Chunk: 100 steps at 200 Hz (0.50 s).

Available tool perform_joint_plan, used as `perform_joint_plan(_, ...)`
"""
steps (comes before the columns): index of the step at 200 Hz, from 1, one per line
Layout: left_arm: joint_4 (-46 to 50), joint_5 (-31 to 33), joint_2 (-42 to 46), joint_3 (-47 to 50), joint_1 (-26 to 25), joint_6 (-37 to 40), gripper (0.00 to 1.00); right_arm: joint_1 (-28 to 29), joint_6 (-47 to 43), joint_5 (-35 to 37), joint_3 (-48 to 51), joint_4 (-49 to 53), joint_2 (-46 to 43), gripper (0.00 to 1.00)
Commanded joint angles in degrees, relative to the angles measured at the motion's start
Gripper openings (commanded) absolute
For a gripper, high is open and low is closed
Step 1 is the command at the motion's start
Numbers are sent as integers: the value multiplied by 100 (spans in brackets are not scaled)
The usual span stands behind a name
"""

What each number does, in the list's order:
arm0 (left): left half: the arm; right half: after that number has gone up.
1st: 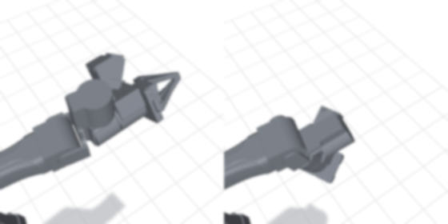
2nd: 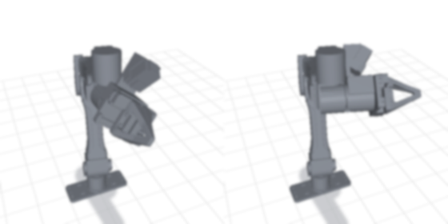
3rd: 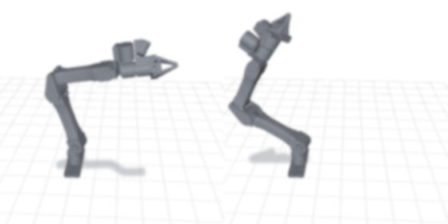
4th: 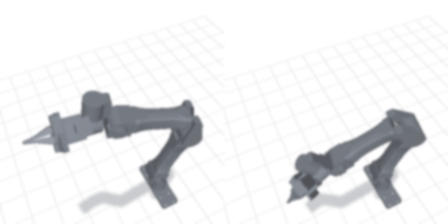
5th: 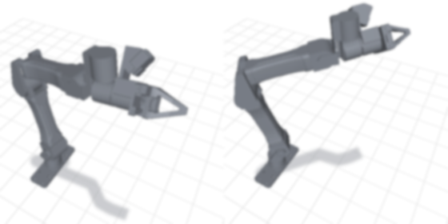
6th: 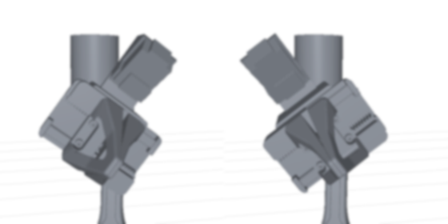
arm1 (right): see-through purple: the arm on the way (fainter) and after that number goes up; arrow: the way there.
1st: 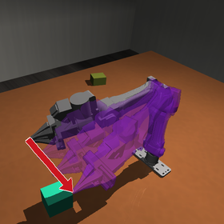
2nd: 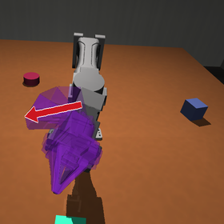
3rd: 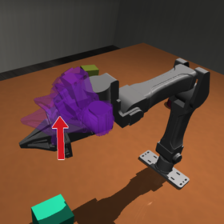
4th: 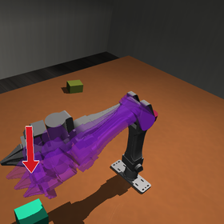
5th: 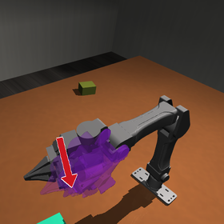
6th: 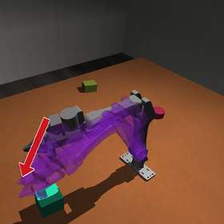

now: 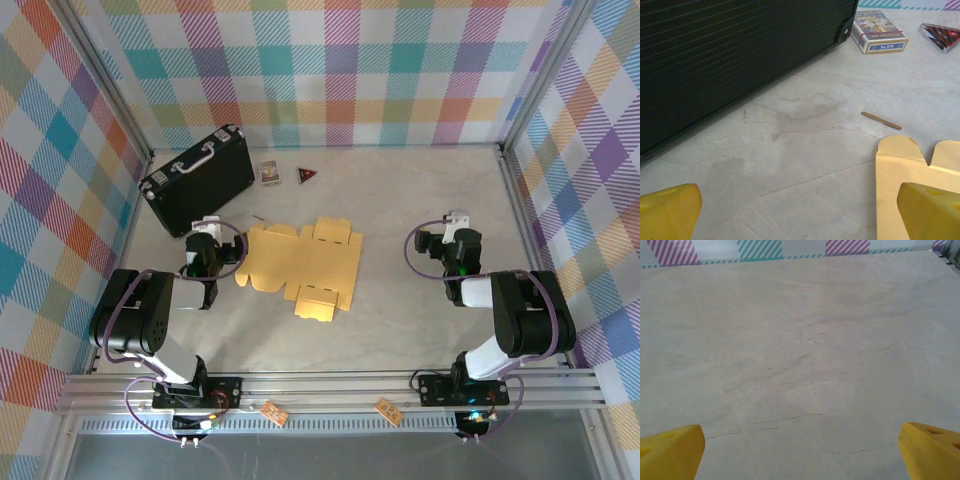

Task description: Fold the paper box

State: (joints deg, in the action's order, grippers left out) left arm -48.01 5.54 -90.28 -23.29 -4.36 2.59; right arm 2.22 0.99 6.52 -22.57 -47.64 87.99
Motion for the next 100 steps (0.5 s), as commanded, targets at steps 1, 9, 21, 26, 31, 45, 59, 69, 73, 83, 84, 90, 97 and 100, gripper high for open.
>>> perform_joint_plan(1, -42, -51, -25, -71, 18, -28, 100, 24, -36, -99, -2, -220, 15, 99)
perform_joint_plan(9, -42, -53, -25, -76, 19, -22, 99, 24, -37, -99, -2, -219, 16, 99)
perform_joint_plan(21, -42, -53, -24, -76, 22, -28, 100, 21, -38, -107, -2, -211, 17, 99)
perform_joint_plan(26, -42, -53, -18, -71, 23, -27, 99, 21, -34, -108, -2, -211, 17, 99)
perform_joint_plan(31, -42, -53, -24, -72, 23, -30, 100, 11, -29, -116, -10, -202, 17, 99)
perform_joint_plan(45, -42, -49, -25, -71, 19, -30, 100, 14, -27, -134, -19, -182, 17, 99)
perform_joint_plan(59, -42, -53, -24, -71, 23, -30, 100, 14, -29, -138, -20, -177, 17, 99)
perform_joint_plan(69, -42, -53, -20, -76, 21, -27, 100, 15, -29, -142, -20, -183, 17, 99)
perform_joint_plan(73, -42, -53, -24, -75, 23, -25, 99, 9, -29, -142, -20, -183, 17, 99)
perform_joint_plan(83, -42, -53, -25, -78, 23, -25, 100, 8, -21, -147, -20, -181, 17, 99)
perform_joint_plan(84, -42, -53, -25, -78, 23, -28, 100, 7, -21, -145, -20, -183, 17, 99)
perform_joint_plan(90, -42, -53, -25, -73, 23, -22, 100, 7, -21, -151, -20, -178, 17, 99)
perform_joint_plan(97, -42, -53, -27, -76, 22, -26, 99, 7, -25, -149, -26, -168, 23, 99)
perform_joint_plan(100, -40, -53, -26, -80, 23, -29, 100, 7, -23, -150, -28, -175, 25, 99)
